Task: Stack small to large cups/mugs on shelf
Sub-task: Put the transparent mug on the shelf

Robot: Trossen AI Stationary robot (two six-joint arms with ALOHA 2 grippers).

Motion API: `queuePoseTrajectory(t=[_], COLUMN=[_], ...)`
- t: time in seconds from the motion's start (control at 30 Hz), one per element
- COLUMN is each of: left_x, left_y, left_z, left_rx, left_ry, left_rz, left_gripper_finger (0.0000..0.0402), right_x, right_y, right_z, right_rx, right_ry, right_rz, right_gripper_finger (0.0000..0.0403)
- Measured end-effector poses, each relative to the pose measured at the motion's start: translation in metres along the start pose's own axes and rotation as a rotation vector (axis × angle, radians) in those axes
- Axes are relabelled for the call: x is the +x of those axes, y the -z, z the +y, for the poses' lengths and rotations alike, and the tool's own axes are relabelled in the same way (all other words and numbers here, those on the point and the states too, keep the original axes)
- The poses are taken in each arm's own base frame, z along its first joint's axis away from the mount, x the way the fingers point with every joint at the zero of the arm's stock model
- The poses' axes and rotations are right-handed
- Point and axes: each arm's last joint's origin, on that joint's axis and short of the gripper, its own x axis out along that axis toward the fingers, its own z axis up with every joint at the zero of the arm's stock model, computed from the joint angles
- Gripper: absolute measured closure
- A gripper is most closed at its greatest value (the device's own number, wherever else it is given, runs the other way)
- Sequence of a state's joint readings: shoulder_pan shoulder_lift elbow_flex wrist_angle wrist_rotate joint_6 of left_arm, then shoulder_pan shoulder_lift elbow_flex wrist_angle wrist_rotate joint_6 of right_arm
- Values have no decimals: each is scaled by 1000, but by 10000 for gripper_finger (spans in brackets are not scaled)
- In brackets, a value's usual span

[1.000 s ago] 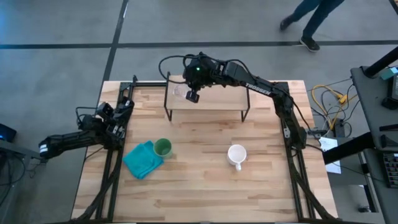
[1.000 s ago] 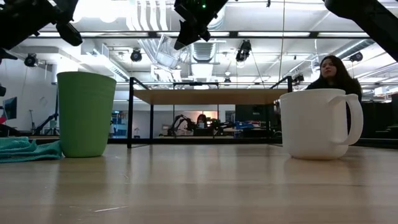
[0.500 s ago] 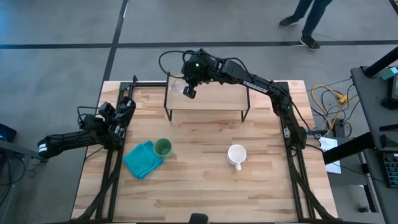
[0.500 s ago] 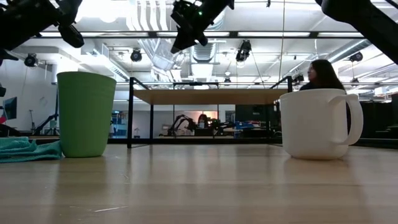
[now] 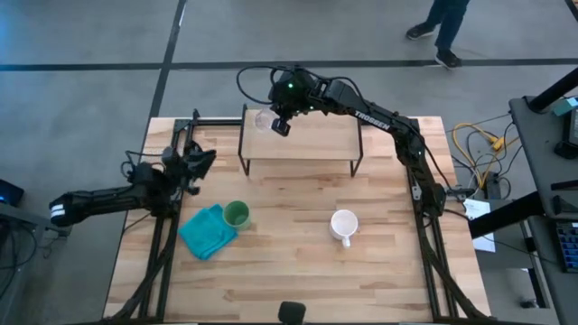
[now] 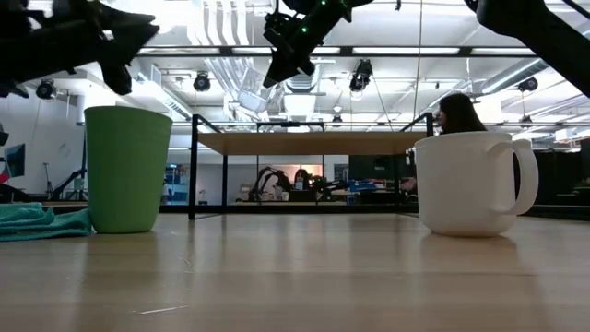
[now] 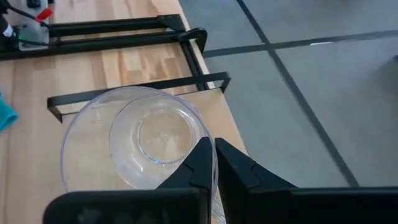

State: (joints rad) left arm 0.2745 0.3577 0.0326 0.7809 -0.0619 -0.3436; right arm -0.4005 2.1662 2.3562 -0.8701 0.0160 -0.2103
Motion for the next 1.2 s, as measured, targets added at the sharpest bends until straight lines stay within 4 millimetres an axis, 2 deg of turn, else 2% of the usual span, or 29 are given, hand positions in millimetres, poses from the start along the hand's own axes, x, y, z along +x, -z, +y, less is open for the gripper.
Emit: queuePoseTrajectory(t=[0.23,0.4,0.5,0.57,0.67,0.8,0.97,1.2], left_x=[18,40,58,72,90,107,120,124], left_y=[-7,-15,-23,-29,-31,-44,-62,-37], left_z=[3,-2,-5,-7,-3,4,11,25], left_rx=[161,188,269,347,409,458,465,347], left_ry=[-207,-218,-222,-236,-325,-451,-500,-455], left_rz=[-10,5,21,67,243,397,364,479], left_gripper_finger=[338,338,338,338,338,338,338,338], right_x=[0,0,0,0,0,0,0,0], right_y=[0,-2,1,2,3,4,6,7], right_z=[-4,-7,-6,-5,-5,-5,-4,-4], right_rx=[-1,1,7,14,57,71,105,124], right_ry=[-79,-76,-102,-108,-111,-113,-117,-118], right_rz=[-24,-58,-31,-16,-4,5,34,44], right_gripper_finger=[394,394,394,394,394,394,394,394])
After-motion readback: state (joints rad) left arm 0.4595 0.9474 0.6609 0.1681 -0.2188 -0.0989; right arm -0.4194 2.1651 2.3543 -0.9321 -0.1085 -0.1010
